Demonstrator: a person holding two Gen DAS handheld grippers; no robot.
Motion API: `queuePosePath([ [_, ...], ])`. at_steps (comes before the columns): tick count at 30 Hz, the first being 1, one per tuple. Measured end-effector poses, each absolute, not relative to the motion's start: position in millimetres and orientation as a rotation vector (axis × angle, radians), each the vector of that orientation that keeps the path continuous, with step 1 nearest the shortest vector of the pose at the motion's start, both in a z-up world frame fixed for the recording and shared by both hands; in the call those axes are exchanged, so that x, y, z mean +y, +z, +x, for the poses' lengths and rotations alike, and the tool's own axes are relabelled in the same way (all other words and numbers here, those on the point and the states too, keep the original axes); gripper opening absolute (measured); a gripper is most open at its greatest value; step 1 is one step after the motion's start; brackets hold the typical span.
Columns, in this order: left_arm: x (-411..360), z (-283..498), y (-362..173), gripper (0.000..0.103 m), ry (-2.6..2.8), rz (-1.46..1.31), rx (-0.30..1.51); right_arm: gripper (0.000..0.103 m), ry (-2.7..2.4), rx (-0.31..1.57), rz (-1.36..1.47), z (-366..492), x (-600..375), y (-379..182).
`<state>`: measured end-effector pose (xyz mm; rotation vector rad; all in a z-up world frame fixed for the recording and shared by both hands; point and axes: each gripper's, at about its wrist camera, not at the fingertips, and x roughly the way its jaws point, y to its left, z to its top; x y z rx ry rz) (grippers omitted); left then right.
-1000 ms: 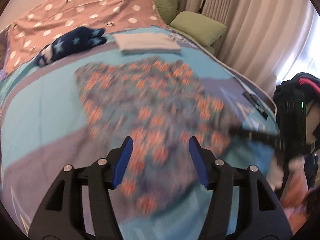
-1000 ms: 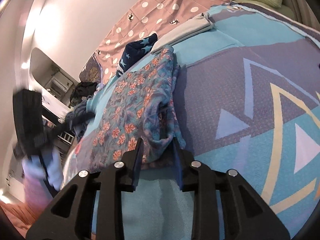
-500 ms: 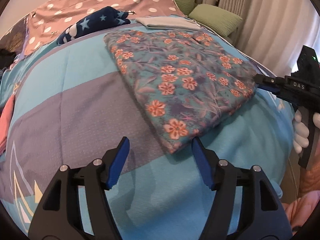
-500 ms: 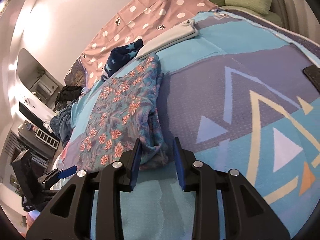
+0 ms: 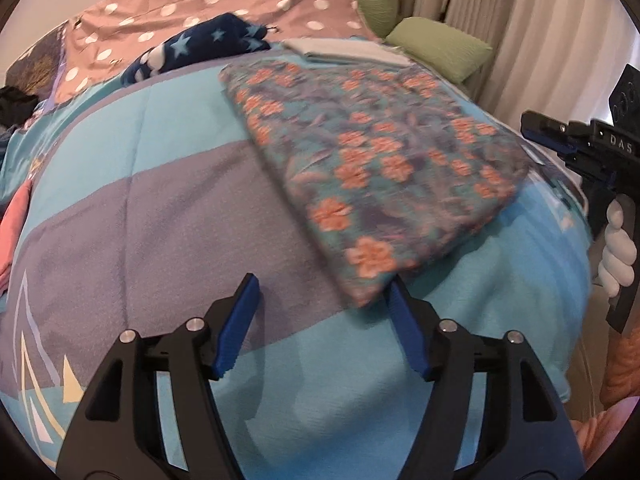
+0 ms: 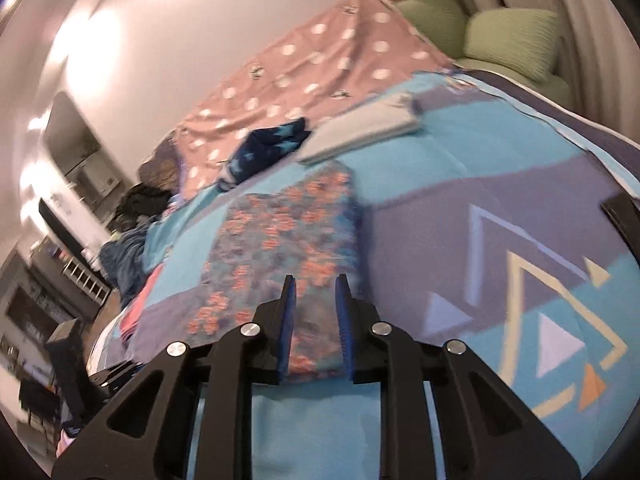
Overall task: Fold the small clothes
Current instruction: 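Grasp the folded floral cloth with both grippers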
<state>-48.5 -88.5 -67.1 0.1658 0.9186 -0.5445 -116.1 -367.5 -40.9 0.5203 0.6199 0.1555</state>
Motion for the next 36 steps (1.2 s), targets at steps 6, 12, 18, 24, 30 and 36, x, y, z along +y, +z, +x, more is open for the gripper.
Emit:
queuePosePath([
  [6,-67.0,-52.8,-67.4,0.067,-0.578,0.115,0.906,0.021,-0.012,0.806,0.57,-92.2,-386.2,-95.9],
  [12,-46.9,-35.0,-39.1,0.067,-0.714,-0.104,0.885,0.046,0.1,0.758,0.616,-88.5,-406.3,-67.1],
  [18,-64.5,32.1,-45.7,0.069,-0.703,-0.161,0.932,0.069,0.25,0.863,0.553,-28.4,-417.2,-60.5],
  [24,-92.3,80.2,-69.3,0.069,-0.729,-0.203,1.032,0.075,0.388,0.959,0.544,24.1,-412.4,-81.0],
  [30,-119.5,122.2,-70.0,0.069,-0.757,-0.191,1.033,0.081,0.513,0.947,0.519,63.3,-411.1,-83.2],
  [36,-143.3,156.5,-71.2,0.065,-0.767,-0.169,1.026,0.081,0.646,0.93,0.471,101.5,-398.7,-85.8],
])
